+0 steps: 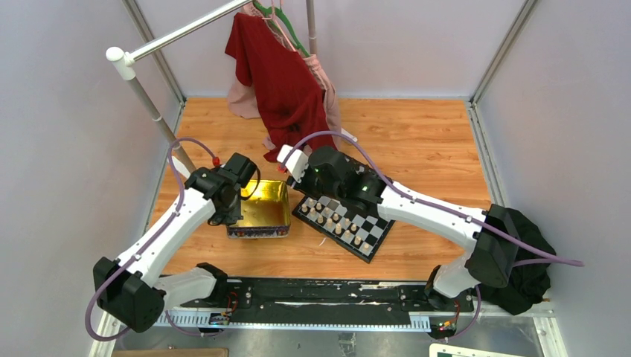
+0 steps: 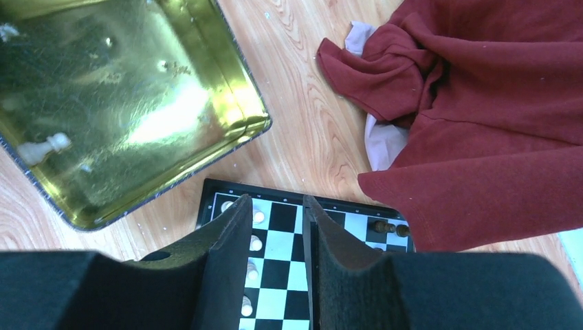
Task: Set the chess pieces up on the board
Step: Adjust the storage box.
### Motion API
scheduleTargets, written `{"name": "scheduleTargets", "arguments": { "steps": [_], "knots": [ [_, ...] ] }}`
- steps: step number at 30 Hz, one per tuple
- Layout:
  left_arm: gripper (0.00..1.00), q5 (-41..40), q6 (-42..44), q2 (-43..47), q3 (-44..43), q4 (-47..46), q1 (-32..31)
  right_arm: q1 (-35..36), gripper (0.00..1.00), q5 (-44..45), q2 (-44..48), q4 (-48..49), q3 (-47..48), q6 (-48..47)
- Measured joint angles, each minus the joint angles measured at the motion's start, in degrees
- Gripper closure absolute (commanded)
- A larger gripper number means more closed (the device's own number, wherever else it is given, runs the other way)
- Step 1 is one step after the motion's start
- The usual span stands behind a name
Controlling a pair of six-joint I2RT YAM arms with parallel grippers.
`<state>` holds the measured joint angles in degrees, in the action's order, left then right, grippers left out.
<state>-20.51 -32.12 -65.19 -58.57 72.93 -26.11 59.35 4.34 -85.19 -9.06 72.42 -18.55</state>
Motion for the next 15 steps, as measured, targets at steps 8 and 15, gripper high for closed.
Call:
{"name": "scheduleTargets", "arguments": {
  "steps": [8,15],
  "knots": [
    [1.0,-6.5,-1.4,6.6,6.3,-6.8,0.0,0.0,0.62,-0.9,-0.7,0.1,0.0,0.5],
    [1.0,-7.8,0.0,7.0,6.3,-13.2,0.0,0.0,0.62,-2.3,-1.7,0.5,0.0,0.8]
  ]
}}
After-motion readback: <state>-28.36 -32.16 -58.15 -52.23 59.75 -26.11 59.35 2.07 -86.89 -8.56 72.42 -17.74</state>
